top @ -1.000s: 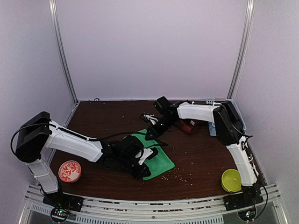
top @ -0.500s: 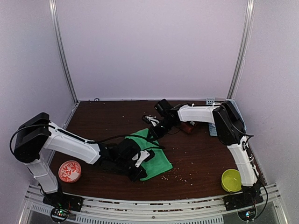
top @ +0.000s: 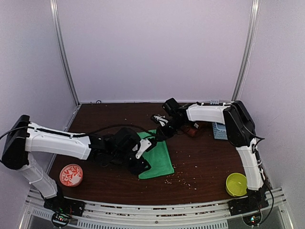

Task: Roll the towels
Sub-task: Rotate the towel at the center of the board.

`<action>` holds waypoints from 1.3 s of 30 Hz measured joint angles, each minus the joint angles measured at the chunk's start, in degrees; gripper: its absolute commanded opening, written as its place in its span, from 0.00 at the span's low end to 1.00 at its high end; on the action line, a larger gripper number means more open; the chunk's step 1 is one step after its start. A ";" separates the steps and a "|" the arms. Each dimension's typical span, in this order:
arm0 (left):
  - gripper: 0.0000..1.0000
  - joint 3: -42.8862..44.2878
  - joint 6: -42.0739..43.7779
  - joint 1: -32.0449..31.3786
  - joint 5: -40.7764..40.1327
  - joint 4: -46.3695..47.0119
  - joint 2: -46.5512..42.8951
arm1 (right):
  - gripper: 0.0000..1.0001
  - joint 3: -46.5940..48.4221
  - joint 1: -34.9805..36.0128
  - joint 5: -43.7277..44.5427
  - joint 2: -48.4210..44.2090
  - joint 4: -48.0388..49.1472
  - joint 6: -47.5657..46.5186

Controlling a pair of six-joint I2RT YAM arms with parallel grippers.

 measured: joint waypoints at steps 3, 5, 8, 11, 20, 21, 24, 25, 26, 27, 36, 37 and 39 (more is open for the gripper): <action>0.79 -0.02 1.97 0.00 -3.13 -1.14 -4.35 | 0.31 -1.40 -0.31 -1.33 -4.44 -1.20 -2.16; 0.77 -0.11 3.15 0.00 -4.39 -1.22 -6.54 | 0.32 -4.02 -0.46 -1.57 -10.51 -1.40 -4.22; 0.74 -0.11 5.22 0.00 -5.35 -1.27 -6.84 | 0.33 -8.22 -1.05 -1.44 -20.98 -0.72 -6.95; 0.63 0.90 5.38 0.00 -7.74 -1.64 -3.45 | 0.33 -16.06 -2.97 -0.85 -32.65 1.66 -9.73; 0.00 26.10 -1.01 8.00 -10.69 -6.36 20.09 | 0.35 -43.39 -10.95 -0.07 -52.02 6.99 -15.34; 0.00 28.26 -1.60 8.96 -10.99 -6.80 21.88 | 0.35 -45.48 -11.52 -0.20 -53.22 7.61 -15.87; 0.00 33.05 -2.54 11.32 -11.39 -8.09 26.67 | 0.35 -51.04 -12.04 -0.83 -56.74 9.44 -17.38; 0.00 34.73 -2.73 12.11 -11.43 -8.61 28.57 | 0.35 -52.41 -12.04 -1.07 -57.75 10.01 -17.75; 0.00 36.06 -2.84 12.70 -11.43 -8.96 30.14 | 0.35 -53.07 -12.04 -1.25 -58.25 10.38 -18.10; 0.00 37.24 -2.89 13.18 -11.41 -9.09 31.69 | 0.35 -53.57 -12.04 -1.40 -58.71 10.97 -18.47; 0.00 51.17 -1.90 13.99 -7.19 -9.49 45.79 | 0.35 -54.95 -12.17 -2.82 -58.16 15.02 -19.63; 0.00 53.44 -1.64 13.99 -6.54 -9.14 47.23 | 0.36 -54.95 -12.17 -3.08 -57.55 15.06 -19.89; 0.00 55.98 -1.20 13.99 -5.53 -8.44 49.13 | 0.36 -54.95 -12.17 -3.56 -56.22 14.99 -20.15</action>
